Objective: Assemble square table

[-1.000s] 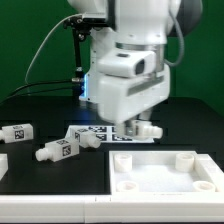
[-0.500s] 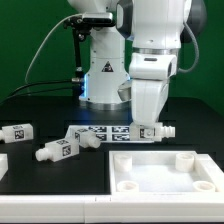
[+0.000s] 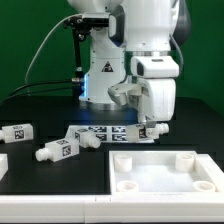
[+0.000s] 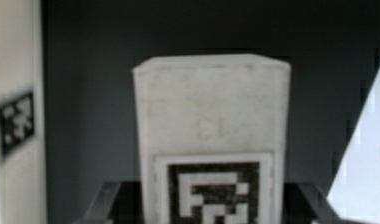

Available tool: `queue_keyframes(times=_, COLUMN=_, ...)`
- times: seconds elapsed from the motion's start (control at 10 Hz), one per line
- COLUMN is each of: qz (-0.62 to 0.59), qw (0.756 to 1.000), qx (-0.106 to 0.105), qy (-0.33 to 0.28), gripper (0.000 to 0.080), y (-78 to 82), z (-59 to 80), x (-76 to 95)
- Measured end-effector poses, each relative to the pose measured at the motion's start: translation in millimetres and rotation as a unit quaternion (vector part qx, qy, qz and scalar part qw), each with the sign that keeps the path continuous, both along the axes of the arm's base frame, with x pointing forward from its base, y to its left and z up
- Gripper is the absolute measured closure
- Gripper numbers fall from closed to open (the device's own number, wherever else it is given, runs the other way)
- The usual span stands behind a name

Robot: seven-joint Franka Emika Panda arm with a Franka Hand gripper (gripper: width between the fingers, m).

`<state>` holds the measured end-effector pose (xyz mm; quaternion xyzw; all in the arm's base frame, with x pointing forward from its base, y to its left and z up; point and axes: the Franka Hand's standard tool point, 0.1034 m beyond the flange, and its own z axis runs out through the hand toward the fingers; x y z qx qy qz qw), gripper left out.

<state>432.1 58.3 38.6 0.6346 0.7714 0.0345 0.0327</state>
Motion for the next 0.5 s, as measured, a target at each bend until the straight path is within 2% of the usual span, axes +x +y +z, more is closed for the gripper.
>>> queue_keyframes(times=0.2, qz=0.068, qw=0.998, qx=-0.011, qy=0.000, gripper=0.0517, y=1.3, z=-2.2, x=-2.6)
queue_keyframes(times=0.3, qz=0.122, qw=0.992, qx=-0.012, qy=-0.004, gripper=0.0517, y=12.9, z=-8.1, x=-7.7)
queue_keyframes(times=0.5, qz=0.257, qw=0.966, qx=0.000, qy=-0.040, gripper=0.0517, y=47.7, z=-15.3, x=-14.7)
